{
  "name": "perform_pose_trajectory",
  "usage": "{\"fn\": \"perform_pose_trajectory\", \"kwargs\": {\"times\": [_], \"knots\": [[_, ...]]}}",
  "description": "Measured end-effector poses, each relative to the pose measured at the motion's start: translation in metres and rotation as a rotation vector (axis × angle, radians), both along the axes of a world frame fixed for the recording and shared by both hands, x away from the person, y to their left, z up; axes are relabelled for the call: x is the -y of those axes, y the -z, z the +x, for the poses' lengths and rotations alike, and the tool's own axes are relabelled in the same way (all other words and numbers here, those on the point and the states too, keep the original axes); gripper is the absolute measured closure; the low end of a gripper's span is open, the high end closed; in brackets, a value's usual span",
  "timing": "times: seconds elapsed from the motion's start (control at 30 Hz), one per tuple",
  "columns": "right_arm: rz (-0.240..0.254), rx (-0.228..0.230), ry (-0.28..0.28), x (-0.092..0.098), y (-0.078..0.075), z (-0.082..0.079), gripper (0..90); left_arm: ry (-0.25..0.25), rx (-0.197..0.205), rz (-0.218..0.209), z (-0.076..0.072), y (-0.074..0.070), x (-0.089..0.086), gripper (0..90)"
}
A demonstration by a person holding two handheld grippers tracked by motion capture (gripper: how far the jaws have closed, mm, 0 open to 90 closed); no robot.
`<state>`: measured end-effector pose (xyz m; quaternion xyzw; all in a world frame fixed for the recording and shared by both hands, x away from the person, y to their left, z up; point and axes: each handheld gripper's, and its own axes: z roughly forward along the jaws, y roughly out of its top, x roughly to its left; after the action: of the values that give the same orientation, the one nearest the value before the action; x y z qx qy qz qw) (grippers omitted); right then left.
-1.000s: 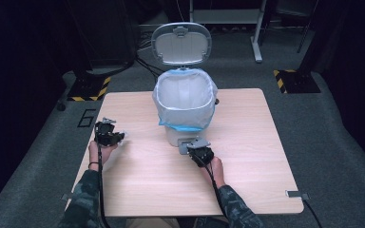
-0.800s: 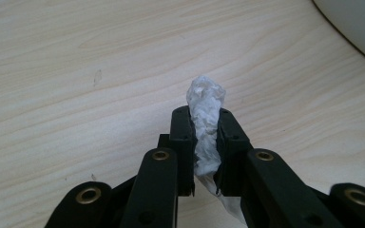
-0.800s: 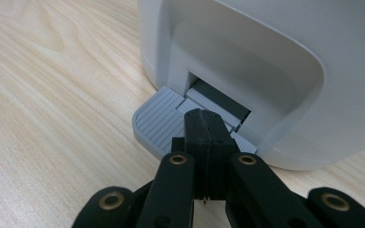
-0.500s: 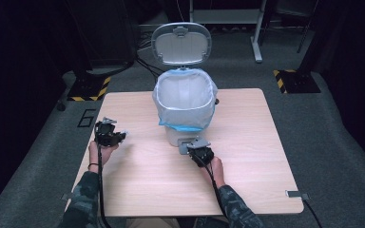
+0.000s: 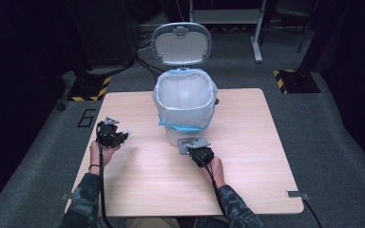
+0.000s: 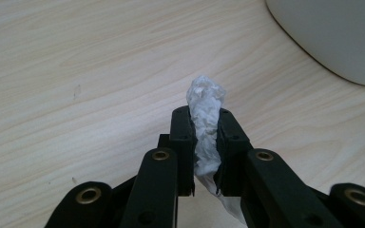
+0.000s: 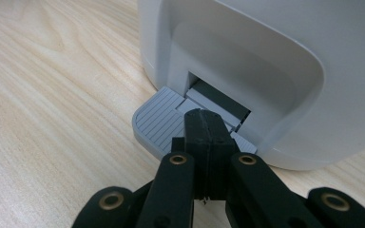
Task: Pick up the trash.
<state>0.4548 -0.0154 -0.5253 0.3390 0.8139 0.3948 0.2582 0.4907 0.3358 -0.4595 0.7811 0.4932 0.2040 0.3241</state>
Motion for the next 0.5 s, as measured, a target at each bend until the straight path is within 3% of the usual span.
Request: {"fn": "perform_pose_trajectory", "kwargs": {"times": [0.5], "knots": [[0.002, -0.001, 0.0, 0.0, 0.0, 0.0, 90.0, 0.065, 0.018, 0.012, -0.012, -0.021, 0.018, 80.0]]}}
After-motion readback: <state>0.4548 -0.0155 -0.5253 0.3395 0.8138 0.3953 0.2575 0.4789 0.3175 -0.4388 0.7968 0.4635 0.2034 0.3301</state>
